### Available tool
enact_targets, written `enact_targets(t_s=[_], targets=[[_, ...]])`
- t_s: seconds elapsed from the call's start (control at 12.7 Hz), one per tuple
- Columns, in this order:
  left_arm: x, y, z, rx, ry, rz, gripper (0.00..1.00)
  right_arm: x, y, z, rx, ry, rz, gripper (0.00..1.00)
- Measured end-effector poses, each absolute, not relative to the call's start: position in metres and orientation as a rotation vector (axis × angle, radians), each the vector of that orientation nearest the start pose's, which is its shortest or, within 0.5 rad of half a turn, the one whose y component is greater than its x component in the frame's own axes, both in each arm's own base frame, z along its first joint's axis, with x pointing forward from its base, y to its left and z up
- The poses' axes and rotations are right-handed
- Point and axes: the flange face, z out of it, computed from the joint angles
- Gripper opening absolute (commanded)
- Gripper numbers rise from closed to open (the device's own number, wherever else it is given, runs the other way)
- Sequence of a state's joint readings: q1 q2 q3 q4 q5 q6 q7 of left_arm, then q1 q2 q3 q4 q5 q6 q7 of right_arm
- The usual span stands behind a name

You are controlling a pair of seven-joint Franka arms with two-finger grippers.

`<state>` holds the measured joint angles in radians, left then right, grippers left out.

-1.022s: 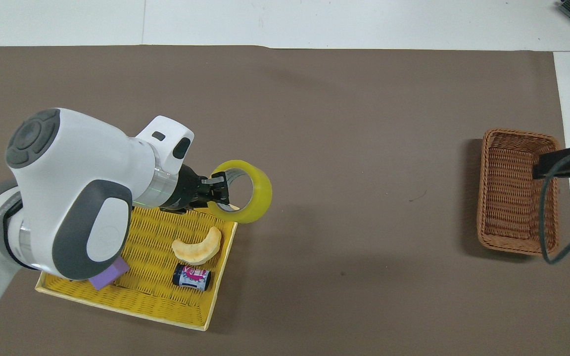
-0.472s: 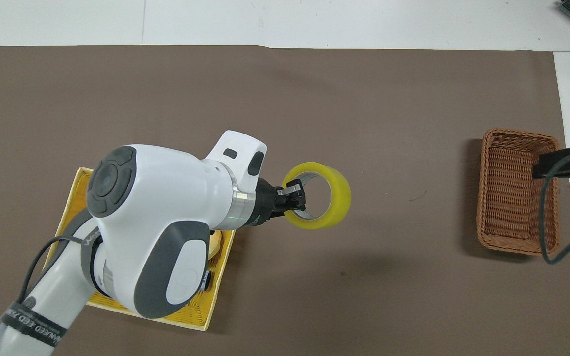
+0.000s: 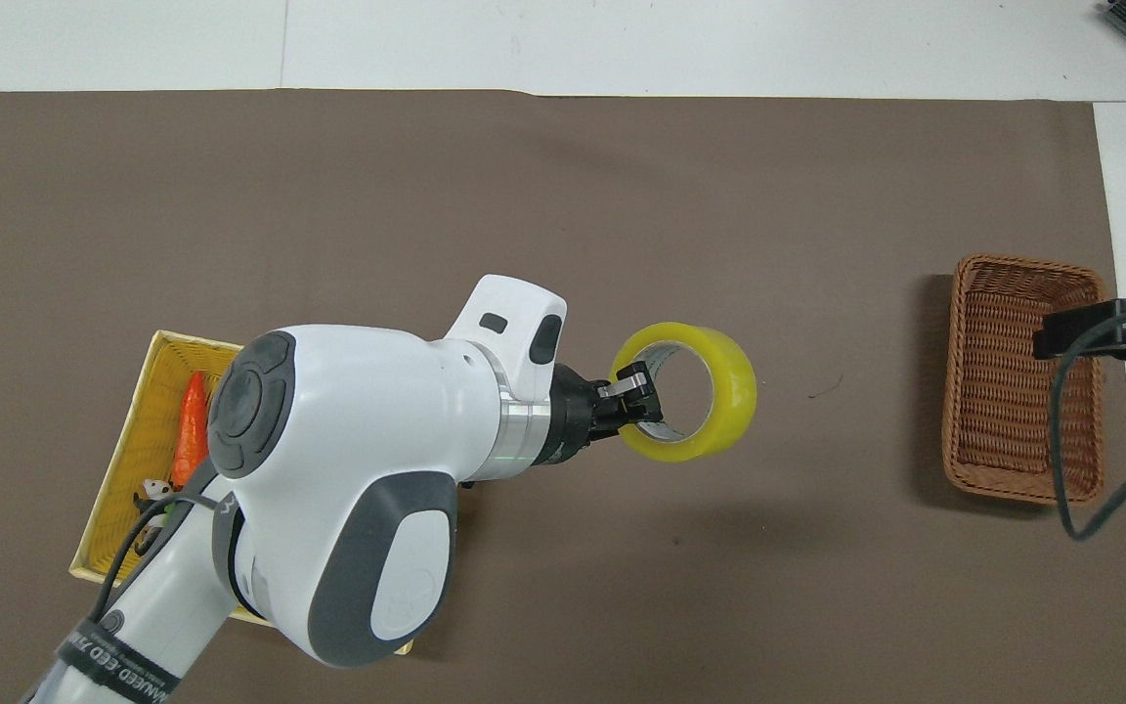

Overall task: Move tape to another basket
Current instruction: 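Hold the tape up with the left gripper while the right gripper reaches it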

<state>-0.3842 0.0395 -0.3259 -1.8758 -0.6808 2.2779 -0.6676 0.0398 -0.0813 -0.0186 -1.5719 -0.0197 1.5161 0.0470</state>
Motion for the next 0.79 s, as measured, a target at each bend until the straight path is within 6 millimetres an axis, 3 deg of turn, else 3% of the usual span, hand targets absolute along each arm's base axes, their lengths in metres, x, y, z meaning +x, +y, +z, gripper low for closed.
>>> enact_targets(t_s=[0.16, 0.47, 0.79], targets=[[0.451, -0.404, 0.531, 2.421, 0.390, -0.148, 0.00, 0.526, 0.022, 0.652, -3.049, -0.015, -0.012, 1.00], [0.452, -0.404, 0.530, 2.421, 0.393, -0.151, 0.00, 0.541, 0.034, 0.637, -2.720, 0.042, -0.024, 1.00], [0.452, -0.405, 0.530, 2.421, 0.393, -0.151, 0.00, 0.554, 0.062, 0.624, -2.482, 0.049, 0.038, 1.00]])
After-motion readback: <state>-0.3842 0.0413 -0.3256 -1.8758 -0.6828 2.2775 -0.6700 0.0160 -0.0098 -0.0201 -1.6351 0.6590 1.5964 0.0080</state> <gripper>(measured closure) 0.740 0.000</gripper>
